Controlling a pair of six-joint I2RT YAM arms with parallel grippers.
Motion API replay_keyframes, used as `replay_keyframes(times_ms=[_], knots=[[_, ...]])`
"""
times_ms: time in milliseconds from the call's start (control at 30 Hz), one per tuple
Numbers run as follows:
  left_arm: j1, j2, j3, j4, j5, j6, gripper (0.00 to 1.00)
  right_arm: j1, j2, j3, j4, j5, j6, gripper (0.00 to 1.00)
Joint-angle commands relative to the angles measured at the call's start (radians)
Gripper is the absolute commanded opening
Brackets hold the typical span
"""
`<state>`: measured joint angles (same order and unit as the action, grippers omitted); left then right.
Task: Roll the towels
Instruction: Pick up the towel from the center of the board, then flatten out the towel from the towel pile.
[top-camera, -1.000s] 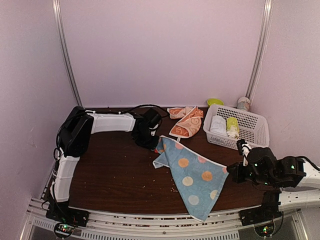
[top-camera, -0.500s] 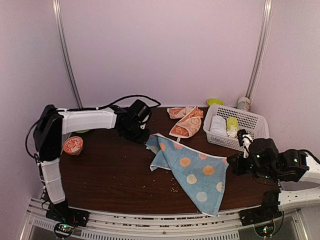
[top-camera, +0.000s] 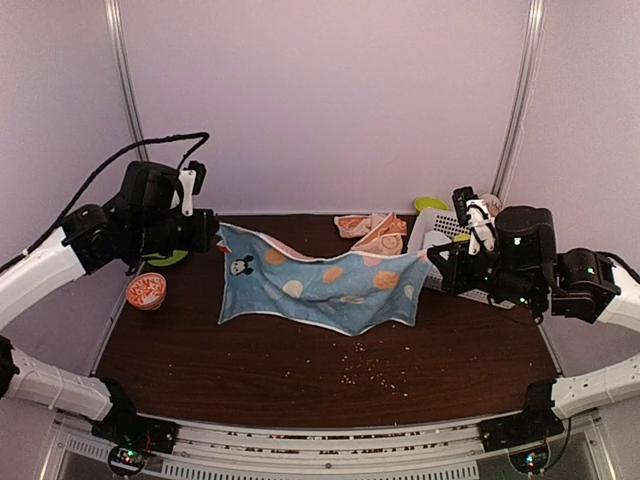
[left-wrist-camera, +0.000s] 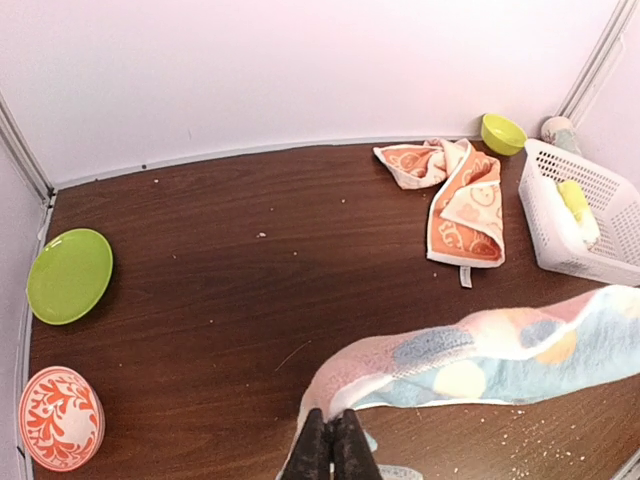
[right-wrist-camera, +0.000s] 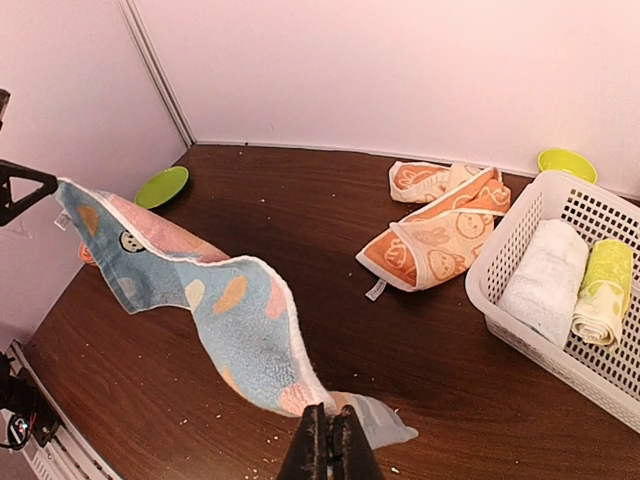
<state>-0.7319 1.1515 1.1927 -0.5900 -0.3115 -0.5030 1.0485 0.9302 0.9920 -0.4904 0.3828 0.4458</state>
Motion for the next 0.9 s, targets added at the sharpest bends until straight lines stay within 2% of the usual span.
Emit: replay_keyframes(times_ms=[0, 167, 400, 700, 867], knots=[[0.002, -0.087, -0.165, 0.022, 0.019, 0.007, 0.00, -0.005, 0.004, -0.044, -0.003, 0.019, 0.002, 0.00], [0.001, -0.277, -0.256, 0.045, 0.050, 0.064, 0.00, -0.004, -0.109, -0.121, -0.025, 0.016, 0.053, 0.00], [0.002, -0.521, -0.213, 0.084, 0.158, 0.199, 0.00, -0.003, -0.295, -0.048, -0.099, -0.028, -0.035, 0.00], [0.002, -0.614, -0.239, 0.105, 0.409, 0.175, 0.00, -0.001, -0.375, -0.024, -0.135, -0.136, -0.076, 0.00], [0.001, -0.636, -0.261, 0.112, 0.491, 0.133, 0.00, 0.002, -0.381, -0.035, -0.138, -0.218, -0.072, 0.00]])
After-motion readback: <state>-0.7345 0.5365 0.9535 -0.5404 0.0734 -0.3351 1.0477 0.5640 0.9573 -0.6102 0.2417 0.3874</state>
